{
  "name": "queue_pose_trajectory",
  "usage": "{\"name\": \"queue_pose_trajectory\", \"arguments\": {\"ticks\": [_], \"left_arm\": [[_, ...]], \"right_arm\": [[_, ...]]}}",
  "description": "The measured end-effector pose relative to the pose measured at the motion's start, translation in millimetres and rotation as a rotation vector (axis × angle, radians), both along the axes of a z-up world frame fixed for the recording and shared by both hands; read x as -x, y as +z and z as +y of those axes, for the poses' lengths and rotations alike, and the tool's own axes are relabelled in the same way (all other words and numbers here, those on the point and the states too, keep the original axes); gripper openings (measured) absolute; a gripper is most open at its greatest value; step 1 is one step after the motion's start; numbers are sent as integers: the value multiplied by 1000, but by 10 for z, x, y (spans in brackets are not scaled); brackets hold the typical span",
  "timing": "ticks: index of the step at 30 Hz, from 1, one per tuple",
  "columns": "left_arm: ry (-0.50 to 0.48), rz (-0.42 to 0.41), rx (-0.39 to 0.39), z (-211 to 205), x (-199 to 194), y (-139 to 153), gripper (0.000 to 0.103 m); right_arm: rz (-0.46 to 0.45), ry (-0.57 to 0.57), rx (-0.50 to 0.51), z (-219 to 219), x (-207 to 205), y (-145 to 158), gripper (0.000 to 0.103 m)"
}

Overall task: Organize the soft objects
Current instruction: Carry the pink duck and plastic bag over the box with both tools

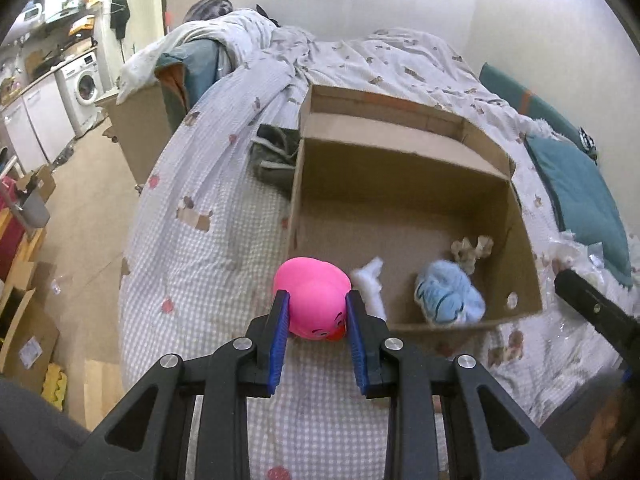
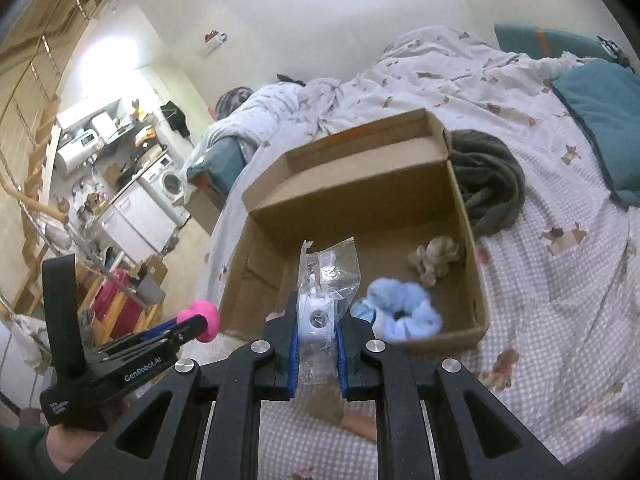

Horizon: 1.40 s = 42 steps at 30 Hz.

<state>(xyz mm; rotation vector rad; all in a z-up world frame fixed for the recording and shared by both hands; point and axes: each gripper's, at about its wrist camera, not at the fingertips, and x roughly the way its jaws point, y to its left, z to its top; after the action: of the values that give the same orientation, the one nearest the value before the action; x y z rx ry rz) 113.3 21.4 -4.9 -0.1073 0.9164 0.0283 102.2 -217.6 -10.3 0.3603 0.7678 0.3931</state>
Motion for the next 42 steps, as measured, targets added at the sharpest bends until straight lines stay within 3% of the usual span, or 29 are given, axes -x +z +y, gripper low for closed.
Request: {"name": "queue_pose_trajectory", "arguments": {"ticks": [8,11,16,29,42], "left_arm": [[-56,-21,-9,-146,-348,129,25],[-107,-9,36,-207,-514,73,25],[-140,-3,17,-285,-627,-120,25],[-117,39,49,-309,-697,-353,25],[-102,75,36,-295,-708,-469,25]], "right_arm": [[35,-38,-21,-152,-343,-4,16],[41,-39,-7,-167,-477,-23,16],[64,-51,15,-183,-664,-164,16],[141,-55,94,-85,-760,-488,16],[135,-28,144,41,-742,-521,16]]}}
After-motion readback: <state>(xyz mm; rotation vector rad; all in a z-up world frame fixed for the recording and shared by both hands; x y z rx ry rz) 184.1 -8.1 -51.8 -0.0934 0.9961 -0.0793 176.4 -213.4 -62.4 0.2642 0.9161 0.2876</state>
